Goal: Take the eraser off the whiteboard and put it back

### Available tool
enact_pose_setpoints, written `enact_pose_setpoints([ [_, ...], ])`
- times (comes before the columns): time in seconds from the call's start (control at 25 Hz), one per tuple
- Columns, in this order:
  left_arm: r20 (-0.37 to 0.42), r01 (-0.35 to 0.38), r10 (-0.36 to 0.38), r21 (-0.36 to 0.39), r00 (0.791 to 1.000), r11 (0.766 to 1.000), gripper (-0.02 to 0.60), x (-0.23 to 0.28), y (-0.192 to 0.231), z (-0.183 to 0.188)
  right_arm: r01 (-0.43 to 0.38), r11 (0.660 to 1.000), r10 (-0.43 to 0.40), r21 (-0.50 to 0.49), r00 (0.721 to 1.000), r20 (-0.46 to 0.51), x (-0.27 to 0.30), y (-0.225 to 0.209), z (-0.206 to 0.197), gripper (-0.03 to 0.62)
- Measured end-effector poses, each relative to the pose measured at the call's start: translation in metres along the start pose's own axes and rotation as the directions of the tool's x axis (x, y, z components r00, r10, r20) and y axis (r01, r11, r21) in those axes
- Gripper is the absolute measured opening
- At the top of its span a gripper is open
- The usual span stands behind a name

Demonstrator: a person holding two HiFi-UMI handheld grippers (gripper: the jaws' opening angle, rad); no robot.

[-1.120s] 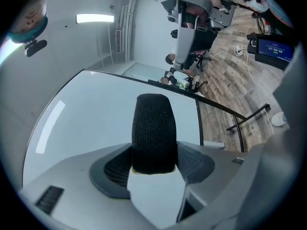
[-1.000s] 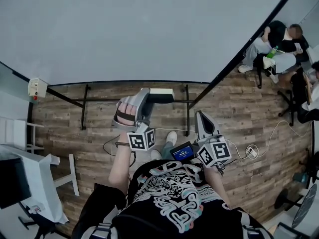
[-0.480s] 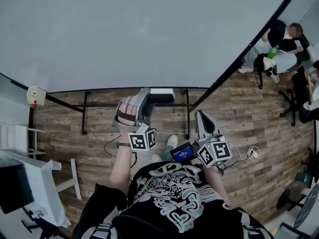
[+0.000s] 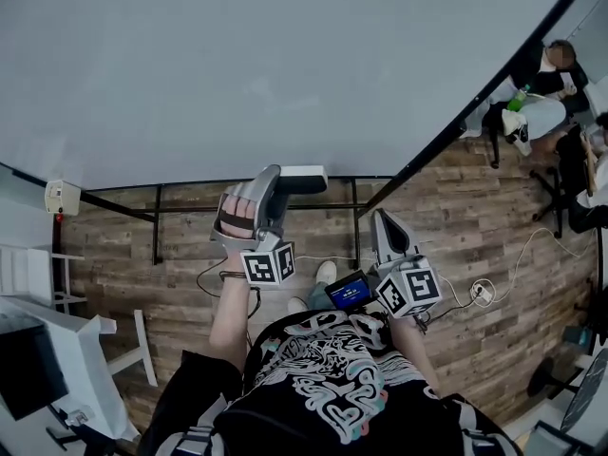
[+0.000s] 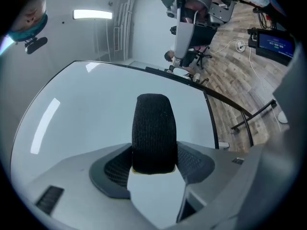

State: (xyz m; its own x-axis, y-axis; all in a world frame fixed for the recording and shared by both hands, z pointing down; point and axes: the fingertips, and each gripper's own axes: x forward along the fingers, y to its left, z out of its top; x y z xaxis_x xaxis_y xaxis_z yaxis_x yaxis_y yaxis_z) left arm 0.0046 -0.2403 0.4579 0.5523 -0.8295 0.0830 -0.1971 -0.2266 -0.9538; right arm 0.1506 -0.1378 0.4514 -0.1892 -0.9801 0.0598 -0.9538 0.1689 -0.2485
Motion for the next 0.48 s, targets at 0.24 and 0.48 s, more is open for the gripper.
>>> enact_pose_setpoints([
  [0.24, -0.023, -0.01, 0.01, -0.011, 1.0, 1.0, 0.287, 0.015, 0.002, -0.006, 0.0, 1.0, 0.0, 0.001, 1.0, -0.009, 0.008, -0.011, 0.0, 0.026],
  [0.48, -0.037, -0.011, 0.01, -0.015, 0.999, 1.0, 0.287, 0.027, 0.002, -0.01, -0.006, 1.0, 0.006, 0.001, 1.0, -0.019, 0.018, -0.018, -0.001, 0.026],
])
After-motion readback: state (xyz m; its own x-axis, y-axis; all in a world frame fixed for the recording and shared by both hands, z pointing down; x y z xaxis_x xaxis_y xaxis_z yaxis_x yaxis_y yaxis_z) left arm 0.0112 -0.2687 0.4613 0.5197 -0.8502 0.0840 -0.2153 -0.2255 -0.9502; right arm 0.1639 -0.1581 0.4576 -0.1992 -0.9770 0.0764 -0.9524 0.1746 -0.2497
